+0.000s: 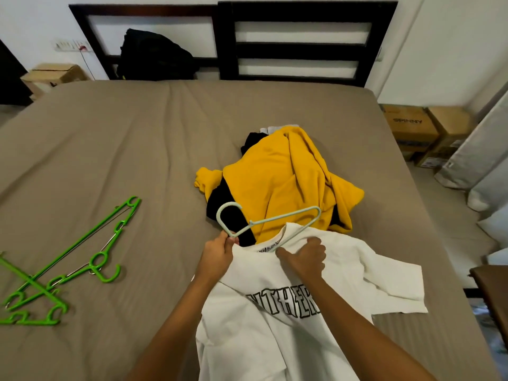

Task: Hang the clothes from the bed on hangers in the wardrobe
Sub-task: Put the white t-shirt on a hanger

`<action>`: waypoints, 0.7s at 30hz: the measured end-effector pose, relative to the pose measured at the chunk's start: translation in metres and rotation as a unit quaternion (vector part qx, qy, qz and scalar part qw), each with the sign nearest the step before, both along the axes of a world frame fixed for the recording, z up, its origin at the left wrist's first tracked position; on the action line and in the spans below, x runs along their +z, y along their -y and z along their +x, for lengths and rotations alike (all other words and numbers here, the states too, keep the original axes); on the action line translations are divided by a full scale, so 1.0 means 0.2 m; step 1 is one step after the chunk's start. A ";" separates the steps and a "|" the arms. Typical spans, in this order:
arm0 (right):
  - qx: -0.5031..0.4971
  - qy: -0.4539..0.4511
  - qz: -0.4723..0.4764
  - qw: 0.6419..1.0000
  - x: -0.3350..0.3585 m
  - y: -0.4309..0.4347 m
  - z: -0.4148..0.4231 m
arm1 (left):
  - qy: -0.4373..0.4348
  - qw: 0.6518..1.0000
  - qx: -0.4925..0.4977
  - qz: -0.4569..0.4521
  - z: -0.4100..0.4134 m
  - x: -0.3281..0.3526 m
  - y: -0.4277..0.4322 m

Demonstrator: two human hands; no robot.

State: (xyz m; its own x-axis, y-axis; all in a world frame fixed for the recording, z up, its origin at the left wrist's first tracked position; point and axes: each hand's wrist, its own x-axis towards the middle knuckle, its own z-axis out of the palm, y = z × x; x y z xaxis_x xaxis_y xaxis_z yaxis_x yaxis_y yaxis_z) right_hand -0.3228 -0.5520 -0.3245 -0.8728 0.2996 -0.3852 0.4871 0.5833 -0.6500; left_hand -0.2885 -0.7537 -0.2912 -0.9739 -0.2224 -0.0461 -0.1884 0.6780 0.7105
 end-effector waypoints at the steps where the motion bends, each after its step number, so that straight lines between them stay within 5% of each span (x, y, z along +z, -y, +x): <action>1: -0.001 0.010 0.026 1.000 0.00 0.02 -0.01 | -0.003 1.000 0.005 0.001 0.00 0.01 0.00; 11: 0.108 -0.019 0.185 0.977 0.03 0.01 -0.16 | -0.011 1.000 0.000 -0.008 0.05 0.04 -0.03; 21: 0.013 -0.065 -0.031 0.997 0.06 -0.24 -0.31 | 0.012 0.996 -0.041 -0.078 0.10 0.03 0.05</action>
